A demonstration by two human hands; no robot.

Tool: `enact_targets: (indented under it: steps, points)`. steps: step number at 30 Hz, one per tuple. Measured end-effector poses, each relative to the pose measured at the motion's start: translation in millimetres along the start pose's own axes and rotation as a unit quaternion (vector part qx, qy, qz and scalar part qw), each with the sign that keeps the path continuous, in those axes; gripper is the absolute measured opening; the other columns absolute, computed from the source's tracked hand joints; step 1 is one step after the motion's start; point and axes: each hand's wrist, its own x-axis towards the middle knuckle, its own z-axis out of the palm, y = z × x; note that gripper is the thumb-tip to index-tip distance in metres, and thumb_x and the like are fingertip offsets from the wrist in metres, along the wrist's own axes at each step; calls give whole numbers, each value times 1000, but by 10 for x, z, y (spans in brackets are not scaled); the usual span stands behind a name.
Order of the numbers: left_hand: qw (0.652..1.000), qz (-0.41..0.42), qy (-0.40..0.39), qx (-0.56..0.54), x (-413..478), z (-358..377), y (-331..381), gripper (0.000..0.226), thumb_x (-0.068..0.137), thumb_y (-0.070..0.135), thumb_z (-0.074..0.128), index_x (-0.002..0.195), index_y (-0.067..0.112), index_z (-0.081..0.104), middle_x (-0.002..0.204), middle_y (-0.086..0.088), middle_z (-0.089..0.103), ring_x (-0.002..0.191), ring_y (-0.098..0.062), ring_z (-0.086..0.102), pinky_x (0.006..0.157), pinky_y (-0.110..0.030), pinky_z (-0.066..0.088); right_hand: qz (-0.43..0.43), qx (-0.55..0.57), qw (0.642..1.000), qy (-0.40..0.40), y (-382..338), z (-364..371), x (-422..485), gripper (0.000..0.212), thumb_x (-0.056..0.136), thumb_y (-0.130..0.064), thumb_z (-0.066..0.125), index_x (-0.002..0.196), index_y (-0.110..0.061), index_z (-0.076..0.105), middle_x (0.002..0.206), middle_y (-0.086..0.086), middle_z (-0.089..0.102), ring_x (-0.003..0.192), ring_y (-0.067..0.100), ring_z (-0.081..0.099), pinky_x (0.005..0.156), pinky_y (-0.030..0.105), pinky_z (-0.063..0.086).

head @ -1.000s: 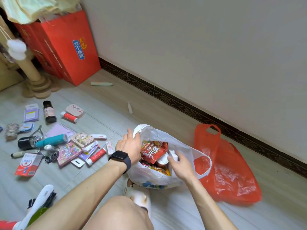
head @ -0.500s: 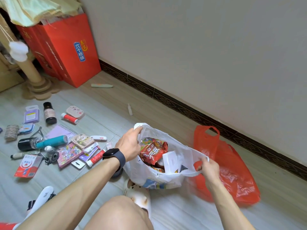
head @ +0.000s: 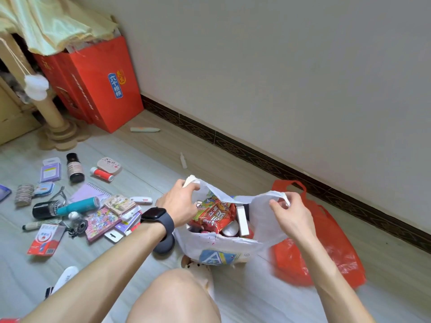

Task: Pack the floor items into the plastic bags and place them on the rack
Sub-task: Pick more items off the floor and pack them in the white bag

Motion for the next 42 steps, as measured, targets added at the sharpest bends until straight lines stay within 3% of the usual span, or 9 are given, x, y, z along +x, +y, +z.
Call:
enact_targets:
  steps: [5, 9, 13, 18, 20, 23, 28, 35, 42]
  points:
    - [952, 126, 114, 253, -45, 116, 82, 63, 78, 31, 56, 138, 26, 40, 161, -8, -16, 145, -34, 14, 111, -55, 20, -218, -162, 945, 181, 17, 140, -118, 58, 79, -34, 70, 130, -12, 54, 145, 16, 43, 133, 38, 39, 104, 49, 39]
    - [863, 313, 70, 391, 53, 166, 203, 43, 87, 14, 50, 129, 11, 57, 159, -16, 18, 149, -28, 3, 110, -59, -18, -465, -263, 832, 148, -29, 400, -32, 25, 74, -14, 73, 99, -15, 73, 118, 4, 69, 126, 30, 56, 111, 50, 37]
    - [814, 333, -41, 475, 167, 253, 238, 29, 95, 18, 48, 114, 14, 69, 125, -8, 62, 134, -31, 34, 117, -58, -2, -381, -444, 807, -78, 74, 548, 126, 24, 92, -23, 49, 106, -20, 69, 119, -2, 66, 132, 25, 46, 115, 44, 18]
    - [811, 171, -79, 554, 349, 388, 117, 50, 99, 33, 42, 148, 26, 38, 158, -18, 24, 147, -41, 12, 91, -69, -33, -230, -580, 758, -188, 254, 499, 419, 71, 87, -31, 57, 152, -24, 30, 162, 16, 16, 149, 34, 11, 115, 57, 11]
    - [802, 113, -98, 578, 407, 422, -35, 74, 97, 32, 45, 151, 41, -4, 156, -17, -26, 141, -54, -14, 87, -74, -30, -215, -579, 758, -210, 334, 461, 503, 100, 85, -32, 61, 156, -32, -9, 161, 15, -25, 150, 35, -15, 118, 56, 6]
    - [839, 57, -111, 530, 502, 459, -379, 106, 88, 32, 61, 142, 47, -28, 140, -17, -51, 134, -61, -23, 91, -77, -25, -236, -538, 787, -189, 484, 370, 624, 123, 76, -41, 70, 148, -38, -29, 155, 13, -38, 149, 32, -21, 119, 51, 8]
    - [870, 60, -158, 463, 556, 499, -714, 114, 73, 51, 72, 150, 44, -13, 153, -9, -39, 144, -39, -24, 106, -71, -13, -257, -467, 817, -222, 696, 370, 559, 129, 68, -66, 67, 148, -38, -29, 160, 8, -29, 152, 25, -9, 121, 42, 9]
    - [951, 162, -112, 237, 442, 98, -338, 69, 80, 58, 59, 144, 48, 35, 162, -3, 12, 147, -23, 15, 116, -51, 17, -339, -167, 925, -49, 53, 325, 140, 80, 87, -33, 65, 154, -36, 22, 150, -9, 40, 135, 11, 39, 99, 26, 41]
    - [942, 152, 2, 301, 5, -685, -1039, 61, 89, 53, 50, 146, 41, 34, 155, -4, 31, 138, -25, 32, 112, -46, 27, -457, 4, 889, -39, -1037, 736, -347, 68, 85, -24, 71, 145, -34, 41, 135, -13, 53, 127, 7, 47, 101, 27, 41]
